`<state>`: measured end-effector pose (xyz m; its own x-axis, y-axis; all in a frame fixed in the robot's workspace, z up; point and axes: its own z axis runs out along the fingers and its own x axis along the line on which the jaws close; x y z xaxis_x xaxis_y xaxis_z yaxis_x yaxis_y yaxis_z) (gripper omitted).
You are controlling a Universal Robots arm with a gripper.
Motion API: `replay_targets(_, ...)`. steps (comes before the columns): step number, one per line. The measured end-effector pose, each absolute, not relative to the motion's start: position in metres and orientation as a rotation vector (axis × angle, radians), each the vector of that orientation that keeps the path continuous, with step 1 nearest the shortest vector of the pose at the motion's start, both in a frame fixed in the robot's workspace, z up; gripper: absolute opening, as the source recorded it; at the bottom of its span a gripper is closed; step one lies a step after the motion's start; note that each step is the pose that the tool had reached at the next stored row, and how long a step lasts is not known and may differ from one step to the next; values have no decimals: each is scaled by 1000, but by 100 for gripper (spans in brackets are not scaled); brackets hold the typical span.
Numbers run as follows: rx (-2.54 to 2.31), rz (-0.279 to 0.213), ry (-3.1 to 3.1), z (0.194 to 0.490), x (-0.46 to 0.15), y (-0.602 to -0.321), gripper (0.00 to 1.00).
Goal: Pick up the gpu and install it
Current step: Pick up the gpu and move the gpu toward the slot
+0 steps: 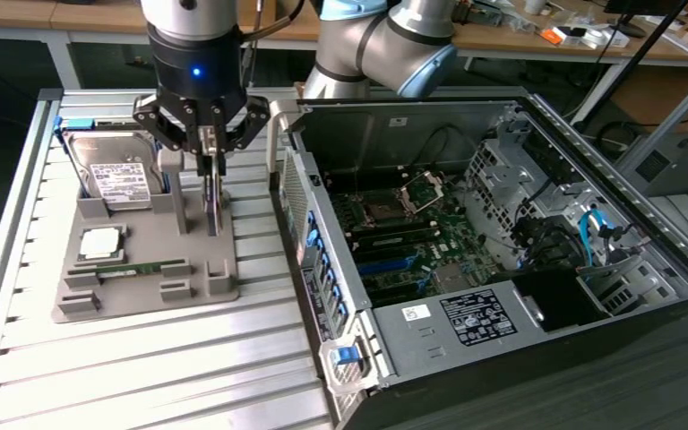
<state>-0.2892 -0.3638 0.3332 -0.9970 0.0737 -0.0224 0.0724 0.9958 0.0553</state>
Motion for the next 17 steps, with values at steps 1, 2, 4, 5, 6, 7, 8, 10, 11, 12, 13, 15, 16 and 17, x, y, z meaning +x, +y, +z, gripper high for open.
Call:
replay_targets(1,114,85,3114,333,-289,-364,27)
replay_targets(2,114,85,3114,334,-289,-364,27)
replay_targets(4,114,86,3114,334,-289,-364,27)
replay_targets(5,114,86,3114,334,-289,-364,27)
replay_targets(6,114,86,3114,335,-289,-364,27)
replay_targets(7,114,86,3114,335,-289,-364,27)
replay_targets(8,114,86,3114,335,-289,-364,27)
replay_targets(10,114,87,3114,336,-289,-364,27)
replay_targets(11,114,87,3114,336,-289,-364,27)
replay_targets(12,114,87,3114,337,-289,-364,27)
replay_targets(13,114,87,3114,337,-289,-364,27)
replay_targets(15,114,87,3114,338,-289,-364,27)
replay_targets(16,114,87,3114,338,-289,-364,27)
replay_targets(17,114,87,3114,339,-289,-364,27)
